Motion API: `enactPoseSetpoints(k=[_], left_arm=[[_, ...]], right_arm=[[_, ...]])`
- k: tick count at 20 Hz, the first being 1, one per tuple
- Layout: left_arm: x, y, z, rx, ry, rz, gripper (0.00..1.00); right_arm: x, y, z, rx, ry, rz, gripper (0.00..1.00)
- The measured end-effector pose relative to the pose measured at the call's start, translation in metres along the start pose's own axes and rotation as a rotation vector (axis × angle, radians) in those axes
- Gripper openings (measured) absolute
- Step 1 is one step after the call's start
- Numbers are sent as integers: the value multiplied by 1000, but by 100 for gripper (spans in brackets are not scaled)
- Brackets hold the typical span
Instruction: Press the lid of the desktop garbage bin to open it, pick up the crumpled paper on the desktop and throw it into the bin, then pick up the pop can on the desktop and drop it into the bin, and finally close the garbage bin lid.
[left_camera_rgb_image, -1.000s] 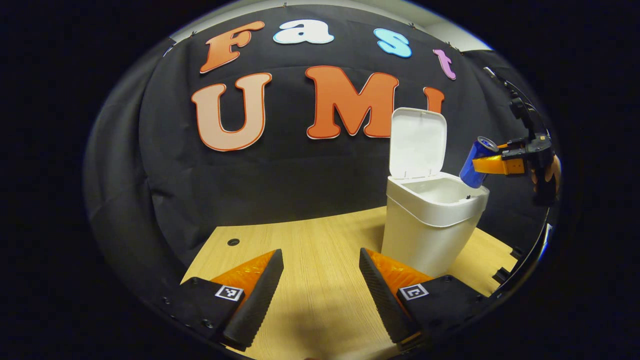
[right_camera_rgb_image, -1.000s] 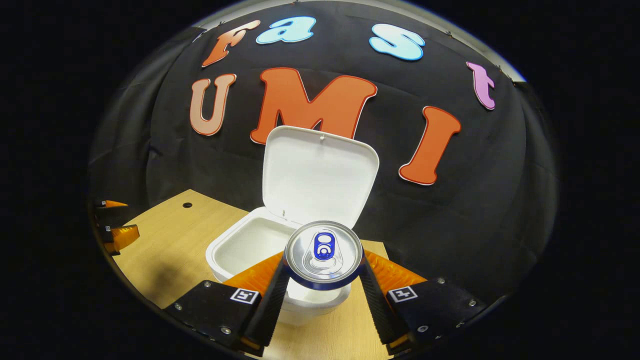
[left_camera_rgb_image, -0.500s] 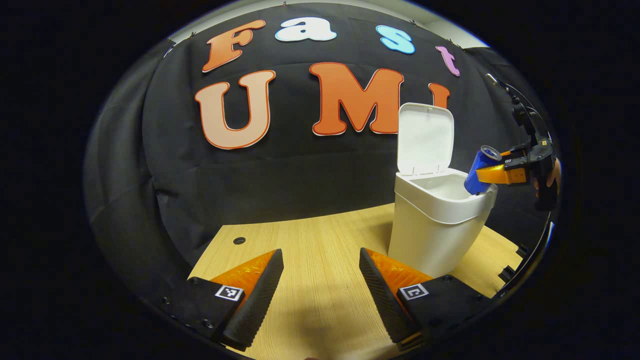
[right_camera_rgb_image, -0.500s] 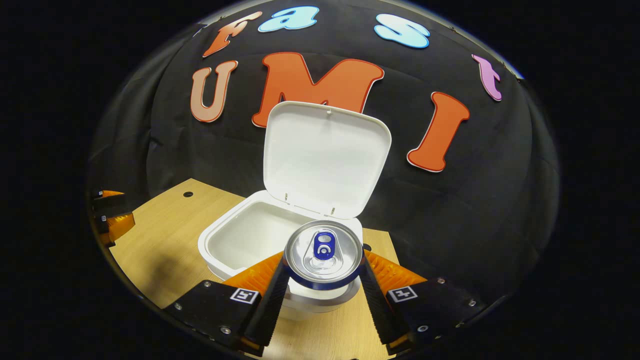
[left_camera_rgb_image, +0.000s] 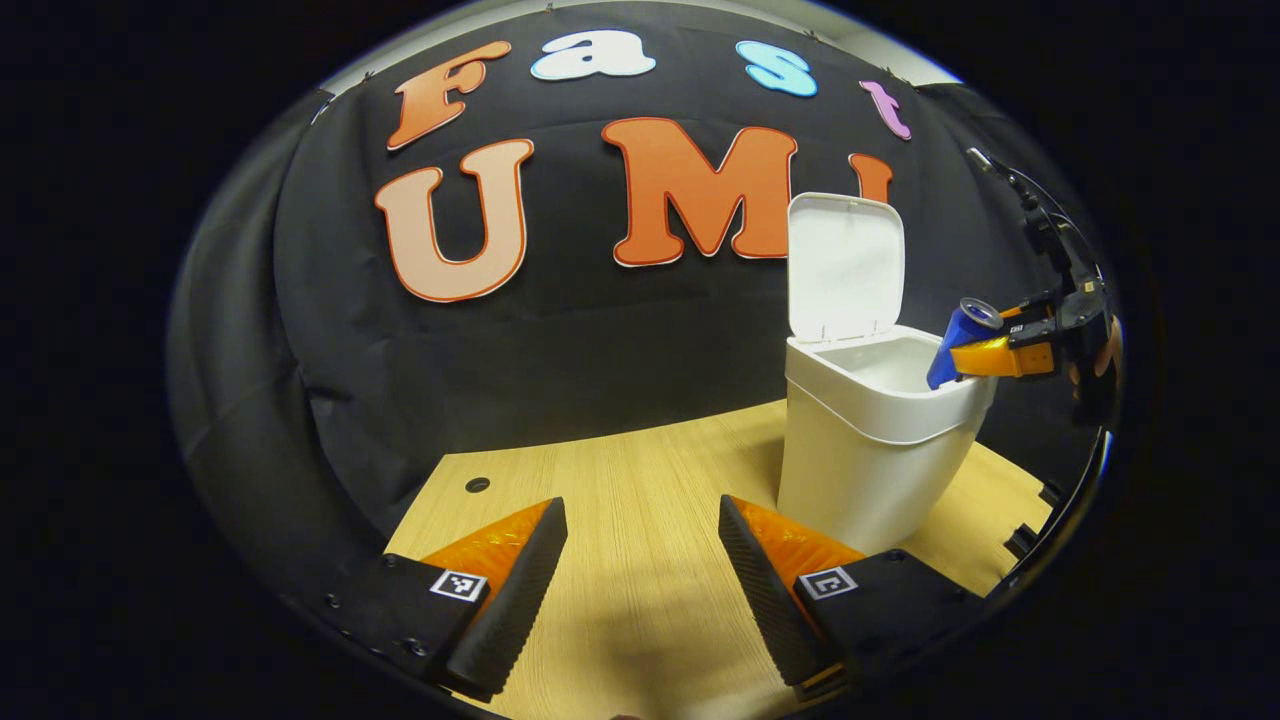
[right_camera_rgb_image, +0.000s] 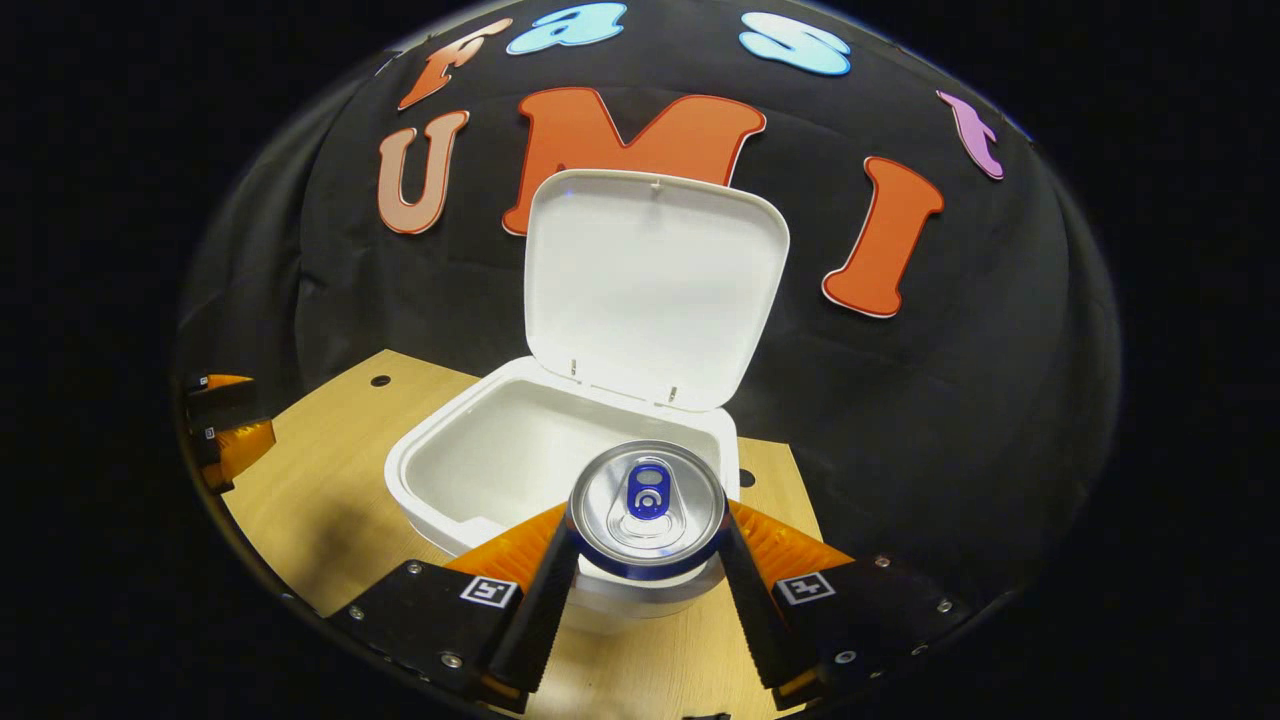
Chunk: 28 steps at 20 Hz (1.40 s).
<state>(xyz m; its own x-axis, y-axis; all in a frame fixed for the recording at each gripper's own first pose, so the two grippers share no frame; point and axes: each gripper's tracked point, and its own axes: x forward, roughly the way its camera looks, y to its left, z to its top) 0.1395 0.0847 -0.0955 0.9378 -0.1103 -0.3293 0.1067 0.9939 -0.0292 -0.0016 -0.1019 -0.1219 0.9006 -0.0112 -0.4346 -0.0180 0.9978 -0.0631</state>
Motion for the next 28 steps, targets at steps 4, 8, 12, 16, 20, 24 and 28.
enactPoseSetpoints(k=[4, 8, 12, 16, 20, 24, 28], left_arm=[[2, -3, 0, 1, 5, -7, 98], [5, -4, -2, -3, 13, -12, 97], [8, -4, -3, -5, 19, -16, 98], [13, -5, -3, -5, 19, -25, 98], [14, -4, -1, -4, 14, -29, 98], [15, 0, -2, -9, 15, -25, 97], [13, 3, -3, -22, 17, -14, 98]], right_arm=[[2, 1, -2, 33, 9, 8, 79], [1, -1, -3, 52, 9, 8, 81], [0, -4, -4, 64, 5, 3, 81], [-1, -6, -2, 59, 0, -10, 81], [-3, -9, 3, 48, -6, -20, 82], [-6, -8, 23, 50, -40, -7, 82], [-9, -7, 47, 34, -82, -1, 80]])
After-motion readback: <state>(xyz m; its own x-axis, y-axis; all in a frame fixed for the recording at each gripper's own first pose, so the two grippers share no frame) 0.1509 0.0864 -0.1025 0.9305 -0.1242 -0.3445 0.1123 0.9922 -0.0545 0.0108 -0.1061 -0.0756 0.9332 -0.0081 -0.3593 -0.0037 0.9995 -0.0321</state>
